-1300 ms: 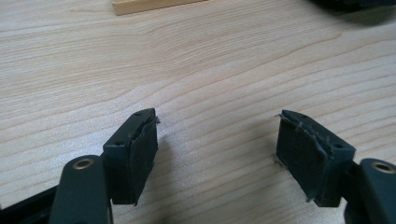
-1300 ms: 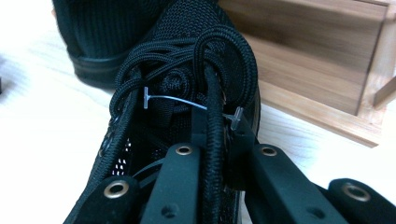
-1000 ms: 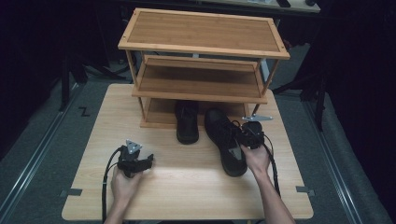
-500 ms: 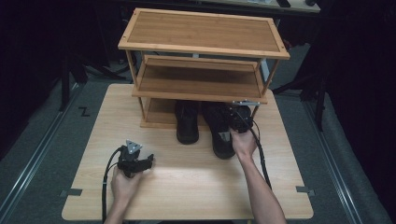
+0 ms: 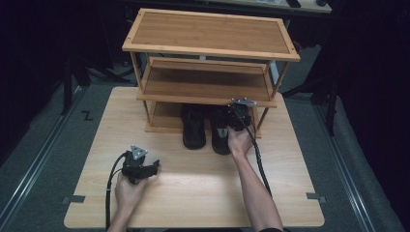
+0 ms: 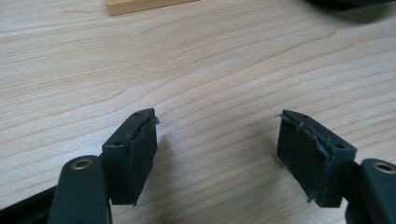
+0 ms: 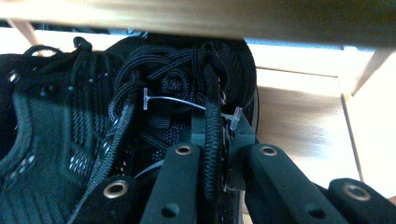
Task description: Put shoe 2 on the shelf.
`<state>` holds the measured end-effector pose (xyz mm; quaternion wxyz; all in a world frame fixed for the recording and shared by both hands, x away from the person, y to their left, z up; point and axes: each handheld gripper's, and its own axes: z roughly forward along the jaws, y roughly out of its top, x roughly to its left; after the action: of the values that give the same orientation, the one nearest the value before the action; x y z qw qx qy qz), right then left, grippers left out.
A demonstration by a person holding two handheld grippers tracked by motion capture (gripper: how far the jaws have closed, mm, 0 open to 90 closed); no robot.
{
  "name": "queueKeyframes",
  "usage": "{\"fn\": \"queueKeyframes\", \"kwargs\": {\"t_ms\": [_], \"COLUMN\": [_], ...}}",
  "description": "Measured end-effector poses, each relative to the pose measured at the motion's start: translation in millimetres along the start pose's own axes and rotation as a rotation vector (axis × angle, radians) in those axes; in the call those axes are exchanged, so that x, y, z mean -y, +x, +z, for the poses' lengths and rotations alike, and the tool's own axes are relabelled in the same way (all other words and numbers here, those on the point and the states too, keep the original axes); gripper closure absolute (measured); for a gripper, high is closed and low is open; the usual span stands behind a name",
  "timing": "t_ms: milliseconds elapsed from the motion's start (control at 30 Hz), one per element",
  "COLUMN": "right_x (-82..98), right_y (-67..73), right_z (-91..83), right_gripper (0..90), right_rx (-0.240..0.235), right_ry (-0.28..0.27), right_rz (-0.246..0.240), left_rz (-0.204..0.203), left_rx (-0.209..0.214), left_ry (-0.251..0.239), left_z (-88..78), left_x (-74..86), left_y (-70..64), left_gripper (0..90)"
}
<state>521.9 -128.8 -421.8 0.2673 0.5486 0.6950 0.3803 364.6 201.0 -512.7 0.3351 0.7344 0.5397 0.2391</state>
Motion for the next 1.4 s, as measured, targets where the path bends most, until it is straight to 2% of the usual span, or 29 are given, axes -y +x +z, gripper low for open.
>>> {"fn": "queueKeyframes", "kwargs": {"t_ms": [133, 467, 567, 733, 833, 967, 1133, 1233, 1300, 1400], "right_x": [0.2, 0.2, 0.0, 1.7, 1.3, -0.4, -1.2, -1.3, -1.9, -2.8], "right_y": [3.3, 12.4, 15.5, 21.8, 20.0, 13.5, 9.6, 6.6, 4.3, -0.7], "right_z": [6.0, 13.2, 15.2, 18.9, 19.9, 19.0, 16.7, 11.5, 5.4, -8.7], "right_gripper": [85.2, 84.9, 83.9, 79.0, 74.6, 71.5, 64.0, 59.6, 58.6, 59.2], "right_rx": [0.022, 0.045, 0.065, 0.086, 0.088, 0.076, 0.050, 0.048, 0.049, 0.041], "right_ry": [-0.013, -0.052, -0.065, -0.092, -0.105, -0.109, -0.085, -0.068, -0.072, -0.090], "right_rz": [0.029, 0.055, 0.035, -0.047, -0.083, -0.075, -0.075, -0.081, -0.088, -0.100], "left_rz": [0.000, 0.004, 0.004, 0.005, 0.002, 0.004, 0.008, 0.016, 0.020, 0.033], "left_rx": [0.000, 0.004, 0.004, 0.005, 0.005, 0.006, 0.007, 0.030, 0.042, 0.038], "left_ry": [0.000, 0.001, 0.001, 0.001, 0.000, 0.000, -0.002, 0.008, -0.006, -0.031], "left_z": [0.0, 0.0, 0.0, 0.0, 0.0, 0.3, 2.2, 5.9, 7.4, 8.0], "left_x": [0.0, 0.0, 0.0, -0.1, -0.1, -0.3, -2.3, -8.2, -14.1, -28.2], "left_y": [0.0, -0.3, -0.4, -0.4, -0.3, -0.2, -2.2, -6.9, -11.3, -17.9], "left_gripper": [29.1, 29.1, 29.1, 29.2, 29.5, 29.8, 31.0, 31.9, 33.5, 34.8]}}
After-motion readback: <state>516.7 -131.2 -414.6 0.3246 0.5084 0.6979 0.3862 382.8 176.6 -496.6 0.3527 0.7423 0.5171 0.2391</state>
